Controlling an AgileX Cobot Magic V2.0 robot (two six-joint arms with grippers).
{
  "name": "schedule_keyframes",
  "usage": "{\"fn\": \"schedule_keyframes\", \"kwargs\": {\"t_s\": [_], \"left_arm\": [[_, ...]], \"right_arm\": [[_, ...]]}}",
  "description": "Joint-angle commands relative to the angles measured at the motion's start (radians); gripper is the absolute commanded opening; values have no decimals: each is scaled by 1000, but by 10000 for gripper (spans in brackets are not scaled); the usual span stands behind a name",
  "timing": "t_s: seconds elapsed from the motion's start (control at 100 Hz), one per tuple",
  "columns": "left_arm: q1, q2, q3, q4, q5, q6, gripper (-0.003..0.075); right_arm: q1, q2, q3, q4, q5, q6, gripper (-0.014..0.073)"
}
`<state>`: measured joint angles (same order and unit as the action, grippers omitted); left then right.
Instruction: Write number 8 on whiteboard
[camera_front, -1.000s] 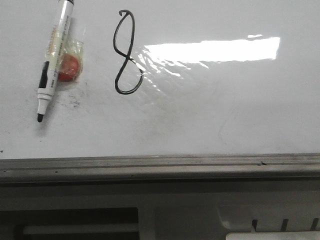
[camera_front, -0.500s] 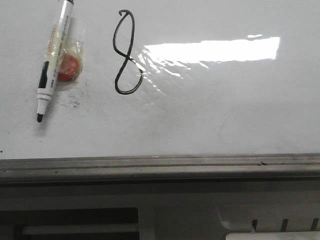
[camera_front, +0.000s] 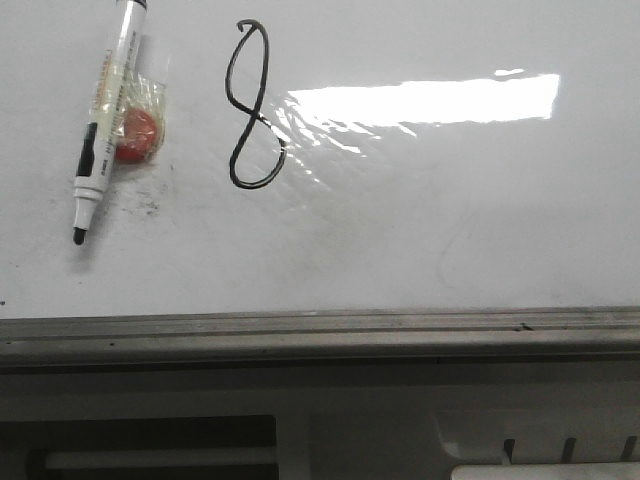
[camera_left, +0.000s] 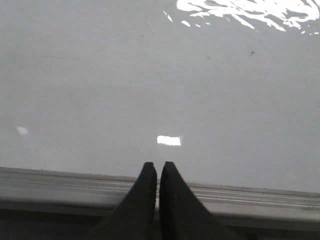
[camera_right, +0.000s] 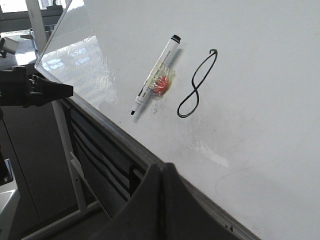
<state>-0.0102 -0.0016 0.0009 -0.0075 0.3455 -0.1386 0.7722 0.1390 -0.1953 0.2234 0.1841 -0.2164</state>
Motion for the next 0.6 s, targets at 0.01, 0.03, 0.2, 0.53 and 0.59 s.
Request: {"fn": "schedule_keyframes", "kwargs": {"t_s": [0.01,0.03,0.2,0.53,0.59], "left_arm": [[0,-30,32,-9,-34,-8,-20],[0,-30,32,-9,-34,-8,-20],[0,-30,32,-9,-34,-8,-20],[0,-30,32,-9,-34,-8,-20],[0,-30,32,-9,-34,-8,-20]], "right_arm": [[1,8,-23,-9,-73,-2,-63],[1,8,-23,-9,-73,-2,-63],[-43,8,7,-41,-118,-2,-63],[-460,8,177,-85,-485,-2,-63],[-545,8,199,-97,-491,15,-63]]}}
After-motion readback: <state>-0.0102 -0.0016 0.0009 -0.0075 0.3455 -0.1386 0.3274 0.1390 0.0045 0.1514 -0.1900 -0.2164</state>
